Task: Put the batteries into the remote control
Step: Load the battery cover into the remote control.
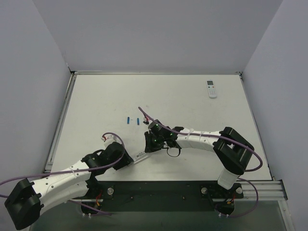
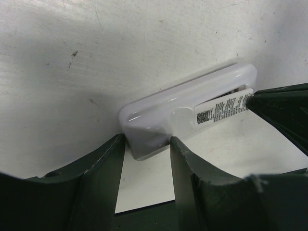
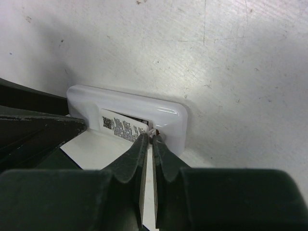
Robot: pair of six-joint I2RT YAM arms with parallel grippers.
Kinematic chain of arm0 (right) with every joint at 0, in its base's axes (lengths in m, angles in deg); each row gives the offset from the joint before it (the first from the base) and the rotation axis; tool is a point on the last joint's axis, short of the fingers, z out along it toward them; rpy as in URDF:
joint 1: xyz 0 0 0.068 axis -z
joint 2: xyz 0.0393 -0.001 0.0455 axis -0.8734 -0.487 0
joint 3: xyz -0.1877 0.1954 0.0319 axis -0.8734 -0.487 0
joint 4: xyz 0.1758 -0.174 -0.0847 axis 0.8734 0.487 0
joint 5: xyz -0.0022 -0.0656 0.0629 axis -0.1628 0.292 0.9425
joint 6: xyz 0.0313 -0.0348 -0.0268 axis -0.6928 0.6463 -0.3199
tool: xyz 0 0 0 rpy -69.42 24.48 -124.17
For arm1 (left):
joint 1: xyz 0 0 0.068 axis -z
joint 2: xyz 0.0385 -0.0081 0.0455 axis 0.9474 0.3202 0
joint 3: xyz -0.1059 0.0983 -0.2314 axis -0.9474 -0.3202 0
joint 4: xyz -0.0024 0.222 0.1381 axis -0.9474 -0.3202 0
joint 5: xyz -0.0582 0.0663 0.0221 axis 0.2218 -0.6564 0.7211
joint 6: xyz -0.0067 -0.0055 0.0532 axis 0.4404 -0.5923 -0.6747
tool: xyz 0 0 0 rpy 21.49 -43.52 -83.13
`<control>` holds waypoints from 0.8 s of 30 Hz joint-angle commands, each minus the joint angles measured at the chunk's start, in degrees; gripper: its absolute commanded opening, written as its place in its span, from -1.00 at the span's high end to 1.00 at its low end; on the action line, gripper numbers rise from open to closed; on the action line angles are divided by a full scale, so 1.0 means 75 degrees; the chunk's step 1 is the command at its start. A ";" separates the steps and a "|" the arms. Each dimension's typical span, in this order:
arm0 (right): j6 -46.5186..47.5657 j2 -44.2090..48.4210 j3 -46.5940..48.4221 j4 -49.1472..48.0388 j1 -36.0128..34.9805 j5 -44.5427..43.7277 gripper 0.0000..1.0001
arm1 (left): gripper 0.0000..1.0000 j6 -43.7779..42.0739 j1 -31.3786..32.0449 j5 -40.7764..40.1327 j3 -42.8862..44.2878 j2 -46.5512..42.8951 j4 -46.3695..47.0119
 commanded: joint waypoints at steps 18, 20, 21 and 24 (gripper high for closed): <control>0.0932 -0.0764 0.1011 0.2215 -0.0646 -0.1171 0.79 | -0.05 -0.0009 0.0033 0.0000 0.0148 -0.0215 0.0138; 0.1014 -0.0823 0.1105 0.2413 -0.0775 -0.1439 0.73 | -0.05 -0.0009 0.0021 -0.0023 0.0172 -0.0250 0.0079; 0.1072 -0.0869 0.1210 0.2484 -0.0834 -0.1522 0.72 | -0.05 -0.0009 0.0021 -0.0035 0.0195 -0.0261 0.0032; 0.1190 -0.1068 0.1386 0.2707 -0.1010 -0.1827 0.61 | -0.05 -0.0009 0.0021 -0.0082 0.0242 -0.0343 -0.0096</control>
